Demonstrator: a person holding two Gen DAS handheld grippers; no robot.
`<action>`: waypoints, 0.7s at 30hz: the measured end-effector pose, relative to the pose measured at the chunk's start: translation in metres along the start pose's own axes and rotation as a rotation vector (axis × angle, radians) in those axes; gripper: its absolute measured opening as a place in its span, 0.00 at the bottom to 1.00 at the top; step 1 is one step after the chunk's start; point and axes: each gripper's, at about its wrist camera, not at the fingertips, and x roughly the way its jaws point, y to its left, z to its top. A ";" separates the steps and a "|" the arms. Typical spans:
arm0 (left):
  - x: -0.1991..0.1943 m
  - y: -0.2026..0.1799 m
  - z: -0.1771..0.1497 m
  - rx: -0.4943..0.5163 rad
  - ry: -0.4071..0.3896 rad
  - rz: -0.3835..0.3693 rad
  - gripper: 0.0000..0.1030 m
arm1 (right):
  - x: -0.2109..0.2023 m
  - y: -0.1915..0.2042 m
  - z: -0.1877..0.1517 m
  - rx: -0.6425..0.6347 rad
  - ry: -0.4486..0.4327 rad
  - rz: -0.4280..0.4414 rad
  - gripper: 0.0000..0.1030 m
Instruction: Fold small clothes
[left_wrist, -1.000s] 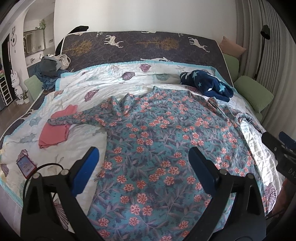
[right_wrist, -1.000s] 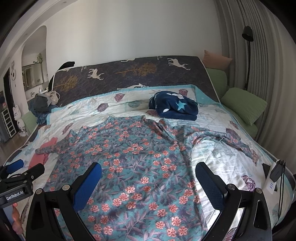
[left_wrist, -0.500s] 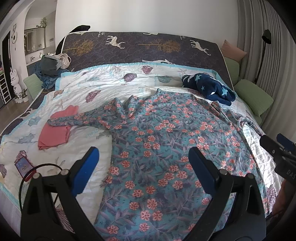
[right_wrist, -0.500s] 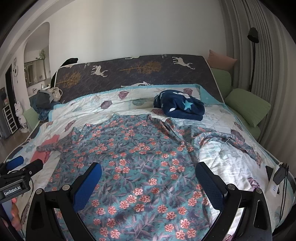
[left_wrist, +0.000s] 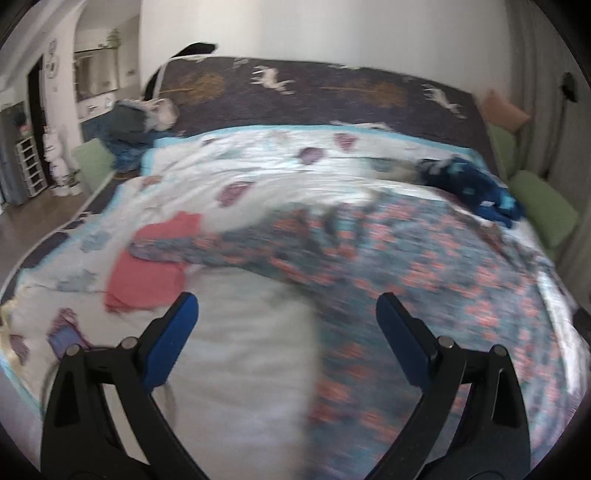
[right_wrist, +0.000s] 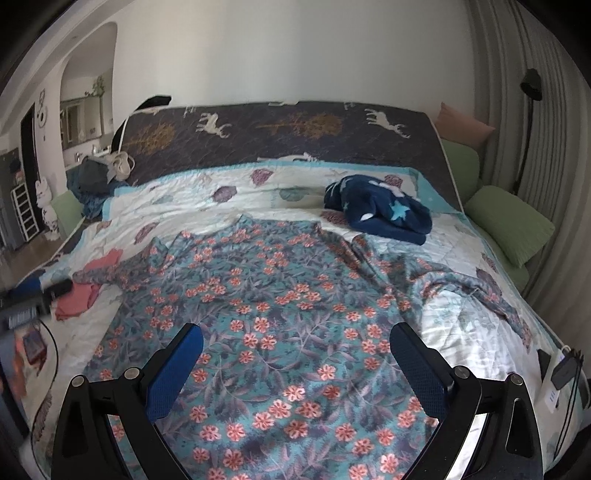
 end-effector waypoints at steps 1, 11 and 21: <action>0.011 0.016 0.006 -0.018 0.012 0.014 0.93 | 0.004 0.002 0.000 -0.002 0.008 0.004 1.00; 0.173 0.201 0.032 -0.464 0.229 0.109 0.86 | 0.047 0.020 0.015 -0.055 0.051 0.060 1.00; 0.273 0.257 0.019 -0.750 0.327 0.092 0.46 | 0.086 0.060 0.024 -0.166 0.070 0.074 1.00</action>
